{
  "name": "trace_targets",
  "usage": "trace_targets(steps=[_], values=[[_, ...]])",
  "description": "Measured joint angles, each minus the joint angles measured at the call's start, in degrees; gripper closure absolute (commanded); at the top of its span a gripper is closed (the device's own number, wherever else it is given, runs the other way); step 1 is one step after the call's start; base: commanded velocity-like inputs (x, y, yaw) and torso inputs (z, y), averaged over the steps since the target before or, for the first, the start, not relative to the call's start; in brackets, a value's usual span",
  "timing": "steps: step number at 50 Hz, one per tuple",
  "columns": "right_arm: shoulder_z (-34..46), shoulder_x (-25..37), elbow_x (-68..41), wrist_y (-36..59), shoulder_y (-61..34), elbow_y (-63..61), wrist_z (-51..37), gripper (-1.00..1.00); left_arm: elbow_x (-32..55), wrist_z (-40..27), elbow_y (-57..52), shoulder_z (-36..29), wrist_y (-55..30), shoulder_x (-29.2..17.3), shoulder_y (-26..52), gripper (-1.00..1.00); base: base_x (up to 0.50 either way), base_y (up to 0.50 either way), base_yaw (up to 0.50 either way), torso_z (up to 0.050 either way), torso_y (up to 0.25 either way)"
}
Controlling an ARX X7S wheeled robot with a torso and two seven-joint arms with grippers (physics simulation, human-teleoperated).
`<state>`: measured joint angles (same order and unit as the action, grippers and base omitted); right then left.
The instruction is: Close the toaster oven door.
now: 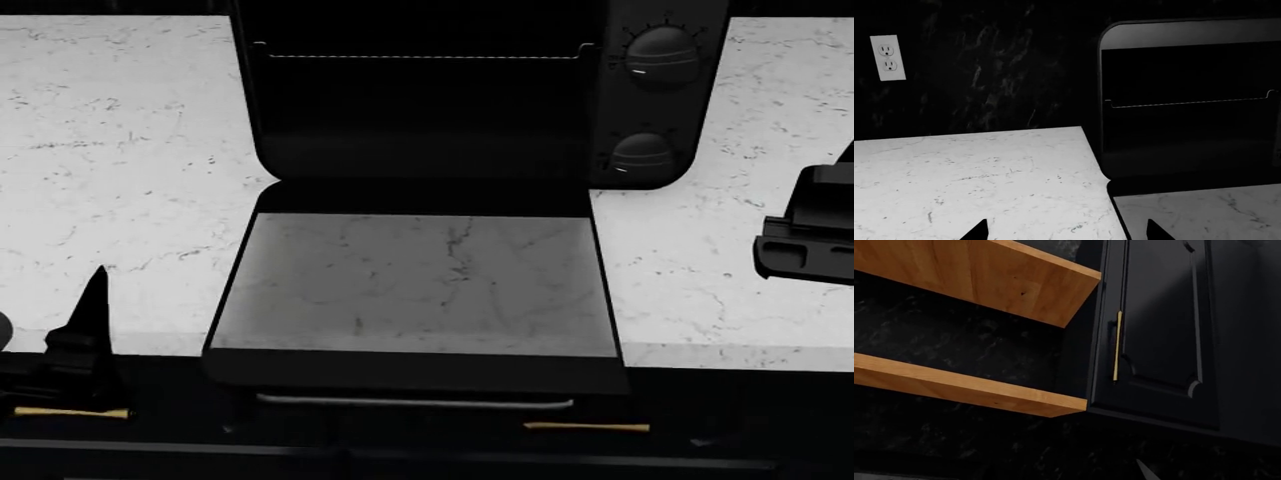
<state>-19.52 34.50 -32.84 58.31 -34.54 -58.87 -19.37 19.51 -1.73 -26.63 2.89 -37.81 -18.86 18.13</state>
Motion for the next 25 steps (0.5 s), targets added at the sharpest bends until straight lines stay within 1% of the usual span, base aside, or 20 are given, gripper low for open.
trace_targets(steps=[3,4,24,25], values=[[-0.19,0.10,-0.37,-0.47,0.32,0.11,-0.33,-1.00,-0.03,-0.02,0.14,-0.11,0.22,0.02,-0.12,-1.00,0.00,0.00,0.00,0.000,0.000],[-0.18,0.18,-0.44,-0.57,0.36,0.15,-0.47,-1.00,-0.03,-0.03,0.19,-0.17,0.29,0.04,-0.14,-1.00,0.34,0.00,0.00,0.000,0.000],[-0.06,1.84,-2.54,-1.60,0.68,0.12,-2.84,-1.00,0.43,-0.08,1.01,-0.54,1.38,0.20,-0.45,-1.00,0.48,0.00,0.00,0.000,0.000],[-0.08,1.90,-2.69,-1.62,0.68,0.11,-2.98,-1.00,0.45,-0.08,1.05,-0.54,1.44,0.21,-0.47,-1.00,0.00,0.00,0.00,0.000,0.000]])
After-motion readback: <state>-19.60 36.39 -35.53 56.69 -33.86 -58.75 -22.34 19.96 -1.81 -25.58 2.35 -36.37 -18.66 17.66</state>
